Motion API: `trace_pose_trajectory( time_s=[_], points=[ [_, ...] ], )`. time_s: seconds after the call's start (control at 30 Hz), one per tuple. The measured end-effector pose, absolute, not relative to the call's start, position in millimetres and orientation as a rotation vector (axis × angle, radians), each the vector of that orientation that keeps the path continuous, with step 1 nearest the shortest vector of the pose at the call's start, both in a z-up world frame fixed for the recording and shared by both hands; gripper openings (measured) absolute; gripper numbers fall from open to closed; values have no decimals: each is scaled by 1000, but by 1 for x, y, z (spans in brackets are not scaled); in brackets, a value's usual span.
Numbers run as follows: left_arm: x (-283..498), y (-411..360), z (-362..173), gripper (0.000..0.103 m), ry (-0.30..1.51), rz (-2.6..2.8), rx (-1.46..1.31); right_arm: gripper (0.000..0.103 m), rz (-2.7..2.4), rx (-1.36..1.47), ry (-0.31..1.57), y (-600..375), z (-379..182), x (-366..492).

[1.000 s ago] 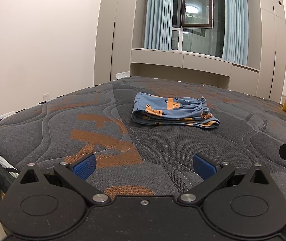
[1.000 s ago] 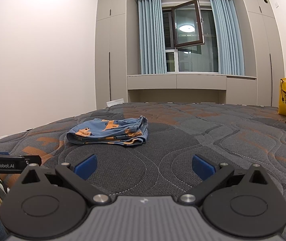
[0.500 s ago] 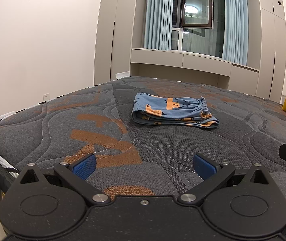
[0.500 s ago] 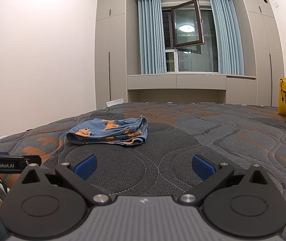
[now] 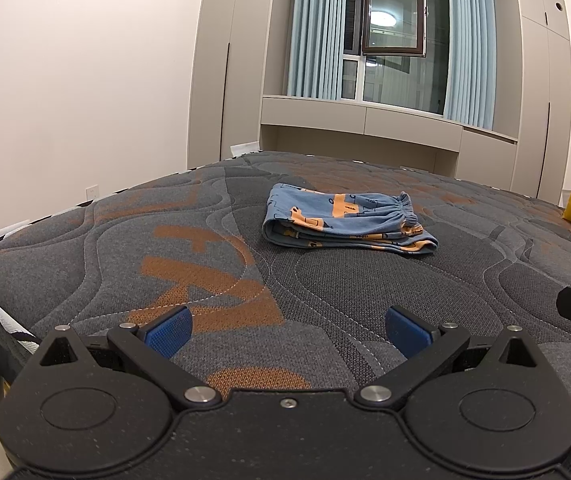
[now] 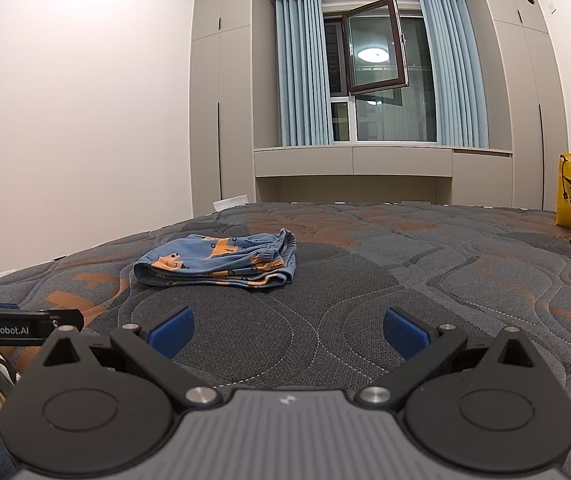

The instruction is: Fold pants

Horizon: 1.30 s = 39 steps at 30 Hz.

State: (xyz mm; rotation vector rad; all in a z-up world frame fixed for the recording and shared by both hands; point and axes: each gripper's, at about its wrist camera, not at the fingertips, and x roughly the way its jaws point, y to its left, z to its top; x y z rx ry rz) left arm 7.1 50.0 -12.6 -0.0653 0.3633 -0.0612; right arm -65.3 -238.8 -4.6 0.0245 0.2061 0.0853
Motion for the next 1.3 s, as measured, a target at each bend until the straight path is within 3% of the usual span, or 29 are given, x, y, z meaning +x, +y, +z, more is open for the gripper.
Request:
trace_pose_trajectory(
  time_s=[1.3],
  points=[
    [7,48,-14,102,376,-64,-68,103,86,26,205,-239,-5,-66]
  ],
)
